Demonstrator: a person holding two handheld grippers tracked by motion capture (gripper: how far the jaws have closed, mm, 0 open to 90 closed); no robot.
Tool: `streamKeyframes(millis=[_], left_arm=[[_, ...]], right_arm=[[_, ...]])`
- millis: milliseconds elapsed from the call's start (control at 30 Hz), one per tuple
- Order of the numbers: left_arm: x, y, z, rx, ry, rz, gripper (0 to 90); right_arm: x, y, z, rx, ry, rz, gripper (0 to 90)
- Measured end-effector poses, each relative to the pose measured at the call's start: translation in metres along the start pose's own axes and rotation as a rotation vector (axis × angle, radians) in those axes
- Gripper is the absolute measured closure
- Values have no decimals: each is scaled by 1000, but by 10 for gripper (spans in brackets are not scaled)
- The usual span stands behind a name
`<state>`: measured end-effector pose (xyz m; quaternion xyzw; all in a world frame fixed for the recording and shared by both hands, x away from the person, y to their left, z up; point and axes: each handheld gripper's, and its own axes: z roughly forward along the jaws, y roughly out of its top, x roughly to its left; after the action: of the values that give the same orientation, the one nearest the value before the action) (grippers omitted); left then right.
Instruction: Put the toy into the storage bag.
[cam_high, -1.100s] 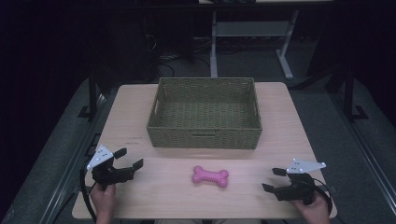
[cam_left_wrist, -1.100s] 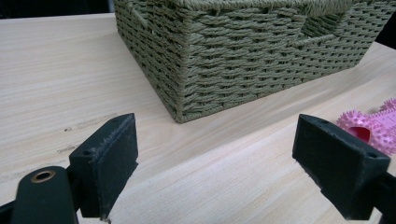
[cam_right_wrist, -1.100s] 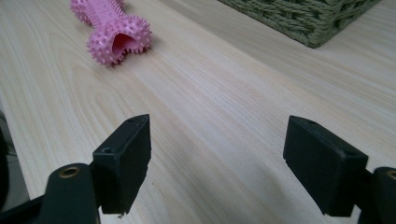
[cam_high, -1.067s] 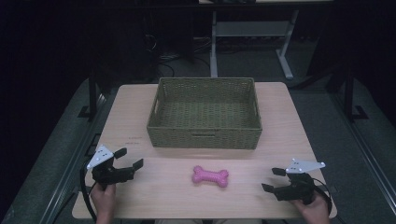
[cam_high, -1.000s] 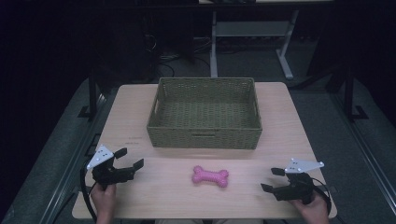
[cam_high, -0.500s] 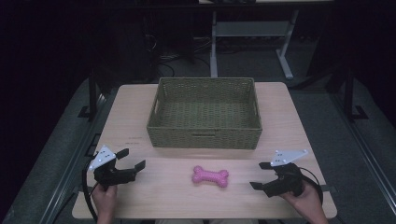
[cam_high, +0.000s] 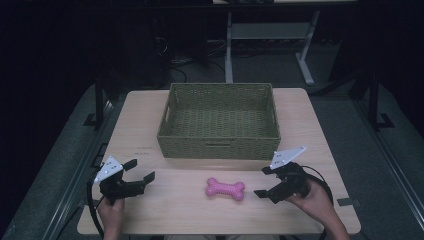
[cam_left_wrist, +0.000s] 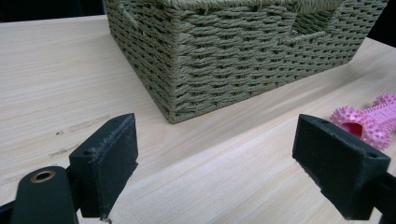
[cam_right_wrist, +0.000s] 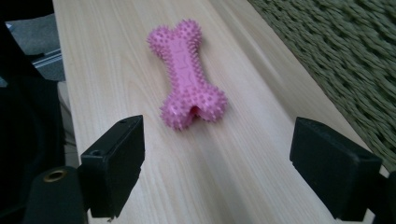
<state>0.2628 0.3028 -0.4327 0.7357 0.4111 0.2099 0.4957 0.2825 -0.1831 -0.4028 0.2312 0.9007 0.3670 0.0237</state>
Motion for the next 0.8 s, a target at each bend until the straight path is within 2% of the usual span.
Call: streamKeyframes(millis=[100,267,800], left_arm=[[1,0,1,3,1,0,137],[-2,1,2,4,1,12,137],[-1,1,1,0,4,7,137]], right_arm=[[0,4,2,10,6,-10,171],[0,14,13,55,28,-28,170],[0,40,30,109,76,-82,160]])
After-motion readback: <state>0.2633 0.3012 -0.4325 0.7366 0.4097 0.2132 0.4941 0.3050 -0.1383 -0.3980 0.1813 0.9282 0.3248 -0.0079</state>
